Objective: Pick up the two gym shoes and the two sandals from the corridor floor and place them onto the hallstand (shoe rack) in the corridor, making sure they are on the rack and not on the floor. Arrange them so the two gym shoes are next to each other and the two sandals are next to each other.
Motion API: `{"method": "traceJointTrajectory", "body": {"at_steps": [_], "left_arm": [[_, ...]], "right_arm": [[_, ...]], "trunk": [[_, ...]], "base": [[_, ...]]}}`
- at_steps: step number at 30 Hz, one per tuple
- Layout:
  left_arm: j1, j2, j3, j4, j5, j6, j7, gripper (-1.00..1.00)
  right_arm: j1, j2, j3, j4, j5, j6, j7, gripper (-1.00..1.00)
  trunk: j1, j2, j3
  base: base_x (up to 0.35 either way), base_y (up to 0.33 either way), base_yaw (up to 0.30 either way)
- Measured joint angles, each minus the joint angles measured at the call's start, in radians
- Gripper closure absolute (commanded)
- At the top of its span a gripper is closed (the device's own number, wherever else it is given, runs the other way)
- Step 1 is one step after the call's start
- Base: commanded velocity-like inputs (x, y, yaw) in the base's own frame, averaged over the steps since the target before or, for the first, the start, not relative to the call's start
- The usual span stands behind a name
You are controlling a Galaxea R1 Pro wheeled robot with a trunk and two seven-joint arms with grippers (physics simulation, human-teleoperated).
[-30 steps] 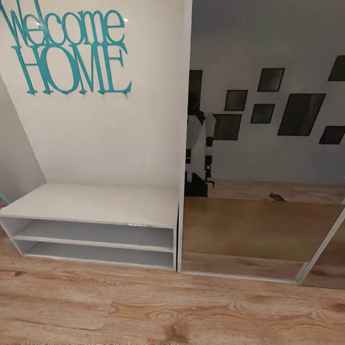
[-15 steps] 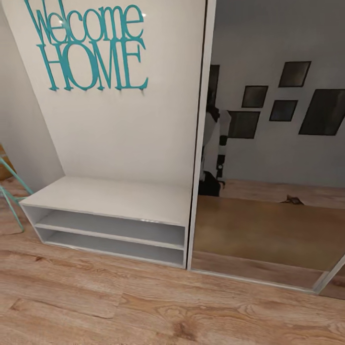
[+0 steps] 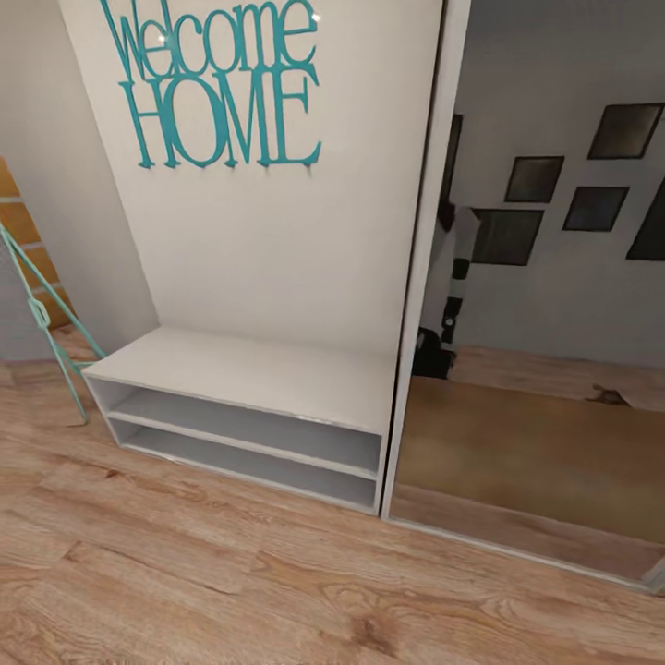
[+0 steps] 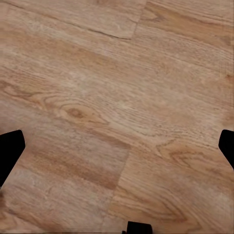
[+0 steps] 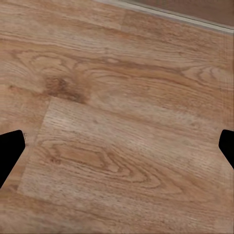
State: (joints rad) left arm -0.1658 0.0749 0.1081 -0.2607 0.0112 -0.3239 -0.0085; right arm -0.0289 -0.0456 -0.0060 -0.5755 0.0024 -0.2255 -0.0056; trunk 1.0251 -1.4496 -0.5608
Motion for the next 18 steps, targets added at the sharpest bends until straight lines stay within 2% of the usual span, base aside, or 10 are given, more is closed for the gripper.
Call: {"method": "traceJointTrajectory", "body": {"at_steps": [9,18], "left_arm": [[0.001,0.000,0.001,-0.001,0.000,0.001,0.000,-1.00],[0.000,0.000,0.003,0.005,0.000,0.001,0.000,-1.00]], "right_arm": [[0.000,0.000,0.000,0.000,0.000,0.000,0.000,-1.00],[0.000,0.000,0.000,0.000,0.001,0.000,0.000,-1.00]], "trunk": [[0.000,0.000,-0.007],[0.034,-0.063,-0.041]], "base": [[0.000,0.000,0.256],[0.000,0.000,0.270]]}}
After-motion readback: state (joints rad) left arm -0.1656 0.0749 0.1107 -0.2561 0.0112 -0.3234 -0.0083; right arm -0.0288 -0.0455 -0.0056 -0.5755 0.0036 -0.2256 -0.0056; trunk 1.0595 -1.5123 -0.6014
